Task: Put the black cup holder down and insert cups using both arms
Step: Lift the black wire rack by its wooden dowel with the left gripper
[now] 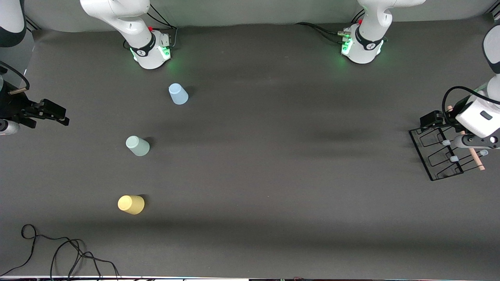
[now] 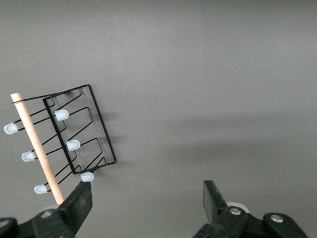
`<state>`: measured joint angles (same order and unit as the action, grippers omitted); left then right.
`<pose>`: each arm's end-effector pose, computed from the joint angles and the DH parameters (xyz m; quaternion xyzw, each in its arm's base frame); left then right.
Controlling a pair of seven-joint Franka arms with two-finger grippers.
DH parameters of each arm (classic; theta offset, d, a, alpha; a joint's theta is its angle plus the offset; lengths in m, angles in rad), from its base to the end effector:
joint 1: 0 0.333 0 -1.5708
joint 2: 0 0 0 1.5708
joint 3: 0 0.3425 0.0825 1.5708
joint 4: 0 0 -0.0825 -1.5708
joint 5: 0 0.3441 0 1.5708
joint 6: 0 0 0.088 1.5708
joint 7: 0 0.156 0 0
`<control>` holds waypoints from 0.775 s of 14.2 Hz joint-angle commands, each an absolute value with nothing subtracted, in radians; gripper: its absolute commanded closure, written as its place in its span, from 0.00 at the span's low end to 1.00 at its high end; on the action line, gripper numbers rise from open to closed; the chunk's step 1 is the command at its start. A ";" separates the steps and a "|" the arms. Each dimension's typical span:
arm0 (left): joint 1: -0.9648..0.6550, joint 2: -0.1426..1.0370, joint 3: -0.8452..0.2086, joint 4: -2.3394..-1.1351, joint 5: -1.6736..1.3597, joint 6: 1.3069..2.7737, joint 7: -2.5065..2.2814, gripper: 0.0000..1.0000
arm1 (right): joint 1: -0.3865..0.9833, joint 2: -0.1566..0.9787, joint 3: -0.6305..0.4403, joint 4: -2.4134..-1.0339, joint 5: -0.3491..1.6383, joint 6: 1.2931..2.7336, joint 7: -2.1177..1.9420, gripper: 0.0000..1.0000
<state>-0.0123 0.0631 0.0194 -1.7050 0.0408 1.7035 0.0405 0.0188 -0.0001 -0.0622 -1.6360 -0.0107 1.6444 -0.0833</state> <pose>0.5352 0.0094 0.5218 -0.9991 0.0200 0.0328 0.0200 0.5200 -0.0242 0.5802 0.9998 0.0203 0.0039 0.0056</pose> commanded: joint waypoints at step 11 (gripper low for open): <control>0.261 0.219 0.021 -1.669 0.052 1.750 0.149 0.01 | 0.021 -0.015 -0.066 -1.641 -0.003 1.634 -0.080 0.00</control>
<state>0.2320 0.1526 0.0280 -1.6966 0.0451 1.7317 0.1391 0.0188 -0.0004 -0.0623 -1.6360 -0.0107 1.6443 -0.0833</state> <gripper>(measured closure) 0.009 0.000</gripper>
